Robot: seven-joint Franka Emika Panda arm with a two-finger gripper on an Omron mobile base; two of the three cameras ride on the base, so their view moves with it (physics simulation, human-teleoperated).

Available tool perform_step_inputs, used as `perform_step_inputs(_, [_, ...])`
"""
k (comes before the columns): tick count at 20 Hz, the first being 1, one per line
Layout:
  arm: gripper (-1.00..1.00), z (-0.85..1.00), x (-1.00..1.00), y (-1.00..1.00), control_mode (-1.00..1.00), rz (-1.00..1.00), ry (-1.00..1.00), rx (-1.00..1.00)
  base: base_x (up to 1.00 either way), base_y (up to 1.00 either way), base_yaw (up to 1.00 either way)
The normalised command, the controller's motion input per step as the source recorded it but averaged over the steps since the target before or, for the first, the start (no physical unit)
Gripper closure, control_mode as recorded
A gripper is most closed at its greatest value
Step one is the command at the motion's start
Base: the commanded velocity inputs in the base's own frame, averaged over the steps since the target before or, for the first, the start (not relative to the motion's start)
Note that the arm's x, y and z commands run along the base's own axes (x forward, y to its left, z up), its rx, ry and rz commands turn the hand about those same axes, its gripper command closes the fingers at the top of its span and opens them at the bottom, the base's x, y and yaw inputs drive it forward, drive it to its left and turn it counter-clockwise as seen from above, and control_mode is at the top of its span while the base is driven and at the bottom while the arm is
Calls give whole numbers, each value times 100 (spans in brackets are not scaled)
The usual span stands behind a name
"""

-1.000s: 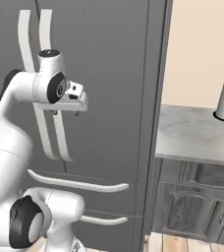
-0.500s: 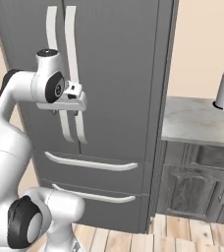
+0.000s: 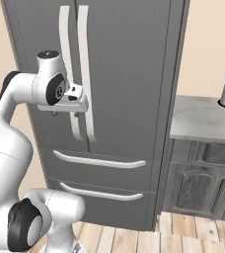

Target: Open the fridge, remove the banana, mushroom, and steak, and place them on any counter.

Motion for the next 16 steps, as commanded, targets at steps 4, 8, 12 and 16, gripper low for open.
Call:
perform_step_inputs(4, [-100, 0, 0, 0, 100, 0, 0, 0, -3, 27, 0])
perform_step_inputs(8, [-100, -4, 0, 0, -100, 0, 0, 0, 0, 0, 0])
perform_step_inputs(12, [-100, -2, -13, 0, -100, 0, -10, 0, 0, 0, 0])
perform_step_inputs(16, [-100, 0, -2, 0, -100, 2, -30, 2, 0, 0, 0])
